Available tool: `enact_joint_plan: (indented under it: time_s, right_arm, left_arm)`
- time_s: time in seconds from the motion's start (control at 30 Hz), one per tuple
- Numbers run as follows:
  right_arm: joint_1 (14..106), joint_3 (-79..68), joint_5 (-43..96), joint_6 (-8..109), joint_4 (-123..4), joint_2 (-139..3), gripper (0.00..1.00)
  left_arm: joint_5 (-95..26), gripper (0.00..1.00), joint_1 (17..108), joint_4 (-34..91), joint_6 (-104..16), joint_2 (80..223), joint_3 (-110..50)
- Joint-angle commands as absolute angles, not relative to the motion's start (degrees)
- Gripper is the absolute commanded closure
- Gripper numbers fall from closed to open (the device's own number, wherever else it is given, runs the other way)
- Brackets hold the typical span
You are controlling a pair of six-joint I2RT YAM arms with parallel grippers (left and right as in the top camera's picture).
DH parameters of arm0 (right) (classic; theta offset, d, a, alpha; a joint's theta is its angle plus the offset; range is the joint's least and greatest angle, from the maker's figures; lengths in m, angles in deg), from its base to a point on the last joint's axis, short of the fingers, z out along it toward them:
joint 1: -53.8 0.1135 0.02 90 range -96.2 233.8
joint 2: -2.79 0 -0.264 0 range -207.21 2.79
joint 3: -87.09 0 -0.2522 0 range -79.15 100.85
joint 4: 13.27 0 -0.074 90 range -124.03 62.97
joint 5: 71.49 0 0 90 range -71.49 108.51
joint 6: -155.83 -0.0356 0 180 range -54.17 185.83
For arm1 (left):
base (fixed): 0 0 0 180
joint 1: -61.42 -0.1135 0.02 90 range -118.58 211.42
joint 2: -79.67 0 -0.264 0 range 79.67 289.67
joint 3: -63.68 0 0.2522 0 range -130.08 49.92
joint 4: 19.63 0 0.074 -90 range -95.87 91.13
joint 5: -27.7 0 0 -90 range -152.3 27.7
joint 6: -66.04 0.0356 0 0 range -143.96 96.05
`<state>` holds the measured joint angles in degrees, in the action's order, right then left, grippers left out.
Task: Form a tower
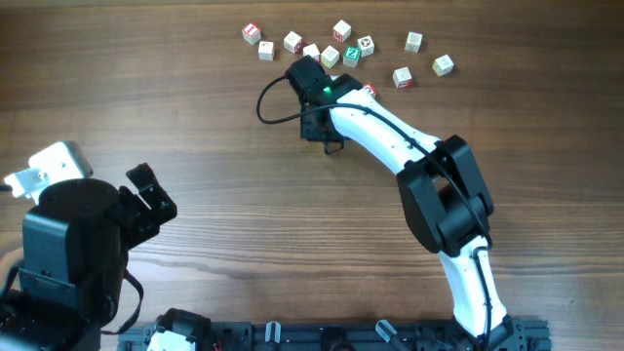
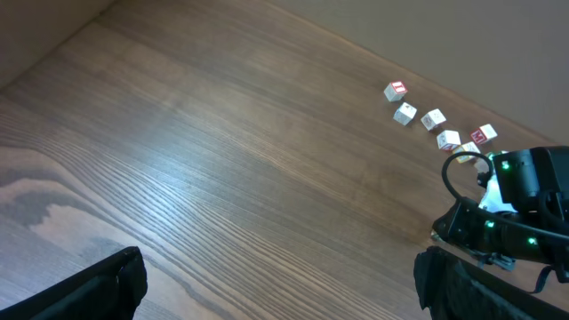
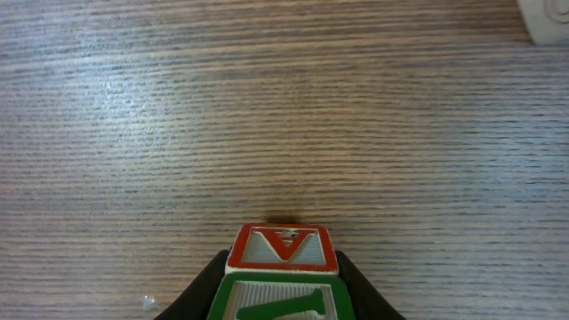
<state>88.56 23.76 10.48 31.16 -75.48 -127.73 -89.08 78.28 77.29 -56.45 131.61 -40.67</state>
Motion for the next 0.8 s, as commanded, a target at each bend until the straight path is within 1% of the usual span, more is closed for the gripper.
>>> enact_joint_plan:
  time_s: [0.0,0.17,0.27,0.47,0.53,0.6,0.63,0.67,0.77]
  right_arm:
    - [88.76,25.1,9.34,29.67,-75.72,-128.99,0.78]
    - [88.73,25.03,9.93,29.69,-76.96,-128.99,0.78]
    - [88.76,24.64,9.91,29.69,-77.27,-128.99,0.74]
    - [88.76,23.46,9.91,28.93,-76.46,-129.01,0.74]
    - [88.76,23.46,9.89,28.95,-76.11,-128.99,0.73]
    - [88.76,23.46,9.89,28.97,-75.93,-129.01,0.69]
    - [88.76,23.46,9.89,28.95,-75.96,-129.01,0.62]
    - [88.76,23.46,9.89,28.97,-75.96,-128.99,0.58]
    - [88.76,23.46,9.89,28.97,-76.0,-129.01,0.56]
  left_arm:
    - [-90.26,0.0,78.02,77.35,-57.43,131.64,-40.71]
    - [-90.26,0.0,78.02,77.79,-57.43,131.64,-40.71]
    - [-90.24,0.0,78.02,77.79,-57.43,131.64,-40.71]
    - [-90.24,0.0,78.02,78.51,-57.43,131.64,-40.71]
    - [-90.24,0.0,78.02,78.69,-57.43,131.64,-40.71]
    - [-90.26,0.0,78.02,78.69,-57.43,131.64,-40.71]
    - [-90.24,0.0,78.02,78.69,-57.43,131.64,-40.71]
    - [-90.24,0.0,78.02,78.69,-57.43,131.64,-40.71]
    - [-90.26,0.0,78.02,78.67,-57.43,131.64,-40.71]
